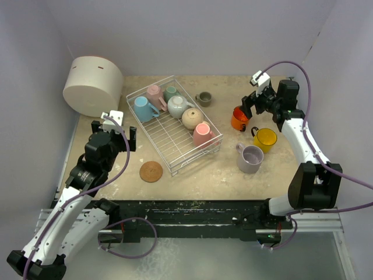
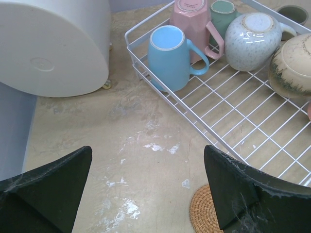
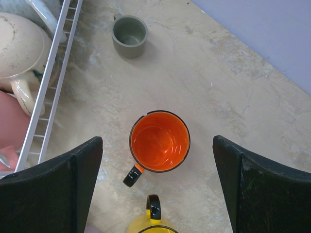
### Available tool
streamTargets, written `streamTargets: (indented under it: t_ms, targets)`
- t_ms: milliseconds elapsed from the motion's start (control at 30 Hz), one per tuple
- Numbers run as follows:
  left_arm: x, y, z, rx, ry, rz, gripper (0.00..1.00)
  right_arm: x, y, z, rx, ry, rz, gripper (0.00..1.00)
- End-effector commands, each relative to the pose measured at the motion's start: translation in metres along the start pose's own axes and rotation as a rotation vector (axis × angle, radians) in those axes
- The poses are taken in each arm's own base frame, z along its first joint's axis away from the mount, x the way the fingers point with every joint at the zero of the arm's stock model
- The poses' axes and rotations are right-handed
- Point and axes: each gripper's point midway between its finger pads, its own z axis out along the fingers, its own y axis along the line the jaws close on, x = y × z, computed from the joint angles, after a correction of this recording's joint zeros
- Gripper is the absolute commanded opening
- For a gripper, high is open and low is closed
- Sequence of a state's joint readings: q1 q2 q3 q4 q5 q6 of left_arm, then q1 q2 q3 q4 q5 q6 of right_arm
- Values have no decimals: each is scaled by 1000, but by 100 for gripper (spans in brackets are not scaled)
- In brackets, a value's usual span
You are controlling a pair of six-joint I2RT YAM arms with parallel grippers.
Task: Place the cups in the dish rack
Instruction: Pick up the cup at the center of the board.
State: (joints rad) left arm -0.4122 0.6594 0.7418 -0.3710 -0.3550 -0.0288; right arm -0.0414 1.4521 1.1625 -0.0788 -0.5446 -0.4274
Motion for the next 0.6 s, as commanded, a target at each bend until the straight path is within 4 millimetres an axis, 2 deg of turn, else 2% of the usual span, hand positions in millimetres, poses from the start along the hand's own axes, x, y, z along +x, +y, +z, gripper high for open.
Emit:
streamTargets:
  t_ms: [0,267,567]
  targets:
    - [-23,2,-5,8,-74,-15,99,-15,-7,-2,4,-34,-29,95]
    - [-25,1,-7,18,-81,-23,99,-4,-4,6,-25,-7,0,95]
    - [-26,-2,-9,35,-81,-27,99,-2,-6,7,-21,-1,4,95]
